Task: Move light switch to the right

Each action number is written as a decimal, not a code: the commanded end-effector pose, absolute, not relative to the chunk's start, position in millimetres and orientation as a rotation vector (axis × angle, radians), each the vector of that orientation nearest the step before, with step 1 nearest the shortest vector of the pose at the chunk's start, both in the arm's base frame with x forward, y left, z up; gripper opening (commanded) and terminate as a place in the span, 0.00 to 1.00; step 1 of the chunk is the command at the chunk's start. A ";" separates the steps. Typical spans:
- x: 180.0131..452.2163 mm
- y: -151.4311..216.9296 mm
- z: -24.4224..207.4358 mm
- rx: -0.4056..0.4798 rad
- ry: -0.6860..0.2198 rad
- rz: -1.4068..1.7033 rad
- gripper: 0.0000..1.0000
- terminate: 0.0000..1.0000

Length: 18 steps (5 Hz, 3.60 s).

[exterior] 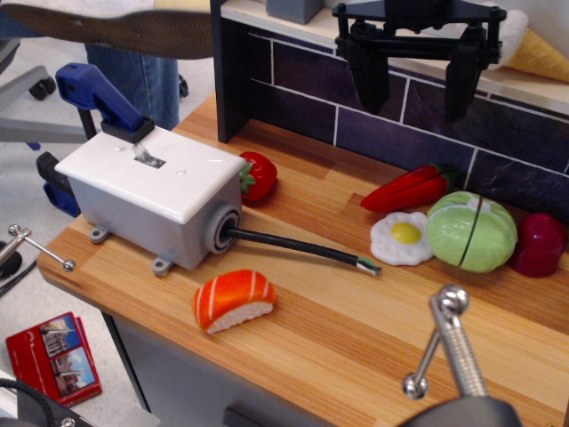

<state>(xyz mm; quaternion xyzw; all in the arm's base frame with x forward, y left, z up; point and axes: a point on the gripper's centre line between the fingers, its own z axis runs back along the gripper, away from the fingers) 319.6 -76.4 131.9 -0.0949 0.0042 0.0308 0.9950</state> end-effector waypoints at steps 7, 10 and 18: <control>252.4 101.8 132.2 -0.138 0.044 -0.046 1.00 0.00; 250.4 108.6 90.0 -0.100 0.007 -0.018 1.00 0.00; 265.7 62.8 74.0 -0.129 0.014 -0.011 1.00 1.00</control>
